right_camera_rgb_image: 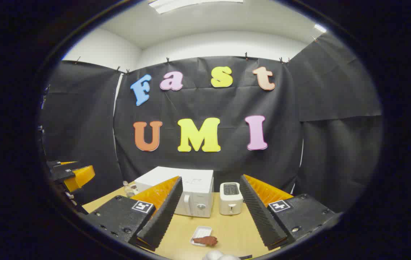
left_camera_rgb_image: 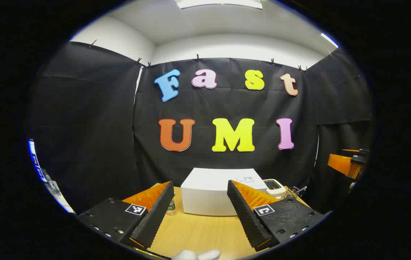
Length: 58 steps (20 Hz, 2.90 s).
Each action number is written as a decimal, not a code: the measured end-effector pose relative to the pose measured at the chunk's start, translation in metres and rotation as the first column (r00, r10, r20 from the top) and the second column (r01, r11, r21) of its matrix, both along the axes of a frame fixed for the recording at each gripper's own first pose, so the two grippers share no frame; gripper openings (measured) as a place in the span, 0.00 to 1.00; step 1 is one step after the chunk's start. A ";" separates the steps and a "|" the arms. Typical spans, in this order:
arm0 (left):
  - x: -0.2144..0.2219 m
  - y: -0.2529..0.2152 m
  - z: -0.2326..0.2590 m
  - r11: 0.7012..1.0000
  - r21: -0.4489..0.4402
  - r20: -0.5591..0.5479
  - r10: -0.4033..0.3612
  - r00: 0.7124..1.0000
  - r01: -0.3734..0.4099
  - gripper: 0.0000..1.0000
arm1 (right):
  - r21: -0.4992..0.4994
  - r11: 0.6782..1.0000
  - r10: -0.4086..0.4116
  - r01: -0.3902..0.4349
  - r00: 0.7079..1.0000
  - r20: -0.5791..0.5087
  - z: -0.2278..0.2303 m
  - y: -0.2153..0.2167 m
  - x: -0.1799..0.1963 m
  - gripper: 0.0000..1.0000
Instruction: Open the microwave oven with the left hand, put the food in, and close the microwave oven.
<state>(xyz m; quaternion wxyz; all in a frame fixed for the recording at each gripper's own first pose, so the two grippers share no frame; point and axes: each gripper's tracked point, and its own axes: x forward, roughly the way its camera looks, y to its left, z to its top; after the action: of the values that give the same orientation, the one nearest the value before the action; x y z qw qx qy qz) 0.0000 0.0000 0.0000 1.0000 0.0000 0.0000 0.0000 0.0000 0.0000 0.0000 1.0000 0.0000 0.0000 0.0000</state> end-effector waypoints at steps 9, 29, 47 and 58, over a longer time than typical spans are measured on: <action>0.026 0.000 -0.013 1.000 0.020 -0.018 -0.020 1.000 0.020 0.92 | -0.033 0.999 -0.015 0.014 1.000 -0.003 -0.004 -0.003 0.009 1.00; 0.184 -0.165 -0.208 0.981 0.012 -0.133 -0.191 0.973 0.194 0.93 | -0.096 0.974 -0.213 0.205 0.974 -0.083 -0.004 -0.108 -0.005 0.91; 0.272 -0.192 -0.268 0.990 -0.007 -0.212 -0.142 0.967 0.144 0.25 | -0.163 0.945 -0.306 0.283 0.942 -0.140 -0.028 -0.156 -0.024 1.00; 0.238 -0.179 -0.273 0.986 0.028 -0.219 -0.157 0.963 0.167 0.15 | -0.149 0.951 -0.289 0.269 0.948 -0.135 -0.030 -0.151 -0.028 1.00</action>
<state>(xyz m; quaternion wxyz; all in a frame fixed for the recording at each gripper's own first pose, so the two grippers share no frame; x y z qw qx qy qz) 0.2381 -0.1793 -0.2729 0.9905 0.0232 0.1085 -0.0816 -0.0276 -0.1507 -0.0296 0.9847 -0.0646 0.0781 -0.1418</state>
